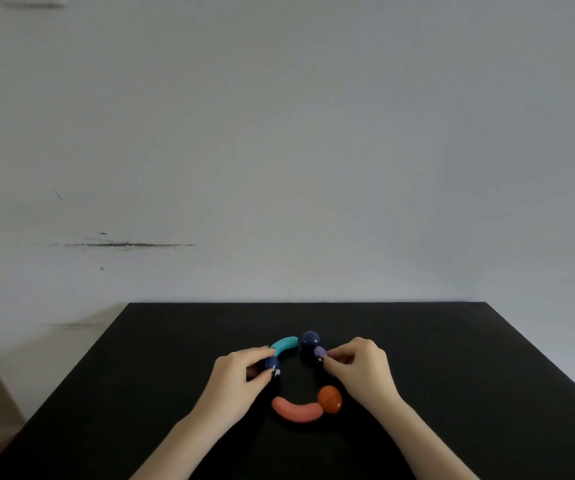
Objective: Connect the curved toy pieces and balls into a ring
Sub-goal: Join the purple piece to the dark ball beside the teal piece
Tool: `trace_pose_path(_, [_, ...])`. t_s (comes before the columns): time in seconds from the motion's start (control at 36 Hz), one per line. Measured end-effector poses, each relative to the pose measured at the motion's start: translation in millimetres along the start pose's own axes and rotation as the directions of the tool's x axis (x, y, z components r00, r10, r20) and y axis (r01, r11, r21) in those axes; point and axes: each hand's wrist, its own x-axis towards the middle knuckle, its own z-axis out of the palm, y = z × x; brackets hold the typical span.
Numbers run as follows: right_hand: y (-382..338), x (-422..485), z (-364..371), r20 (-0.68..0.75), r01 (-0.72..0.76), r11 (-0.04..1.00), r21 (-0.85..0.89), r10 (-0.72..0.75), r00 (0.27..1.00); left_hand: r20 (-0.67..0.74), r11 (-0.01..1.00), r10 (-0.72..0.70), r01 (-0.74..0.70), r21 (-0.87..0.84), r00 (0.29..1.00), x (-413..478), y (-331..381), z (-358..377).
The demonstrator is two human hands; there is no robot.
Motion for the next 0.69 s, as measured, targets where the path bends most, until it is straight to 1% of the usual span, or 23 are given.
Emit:
trace_pose_path(0.39, [-2.6,1.8,-2.0,0.049,0.005,1.0,0.006,-0.005,0.999,0.009,1.0,0.001,-0.001,-0.003,1.0,0.9,-2.0,-1.4])
trace_pose_path(0.5, [-3.4,0.6,-3.4,0.066,0.025,0.999,-0.024,-0.023,0.998,0.012,1.0,0.013,-0.013,-0.015,1.0,-0.6,-3.3,-1.5])
trace_pose_path(0.58, [-2.1,0.4,-4.5,0.024,0.031,0.999,-0.027,-0.031,0.999,0.008,0.999,0.03,-0.03,-0.026,1.0,-1.6,-4.5,-0.8])
trace_pose_path(0.69, [-1.5,-2.8,-11.6,0.002,0.02,0.999,-0.03,-0.02,1.0,0.004,0.999,0.027,-0.027,-0.042,1.0,-2.3,-5.4,-0.5])
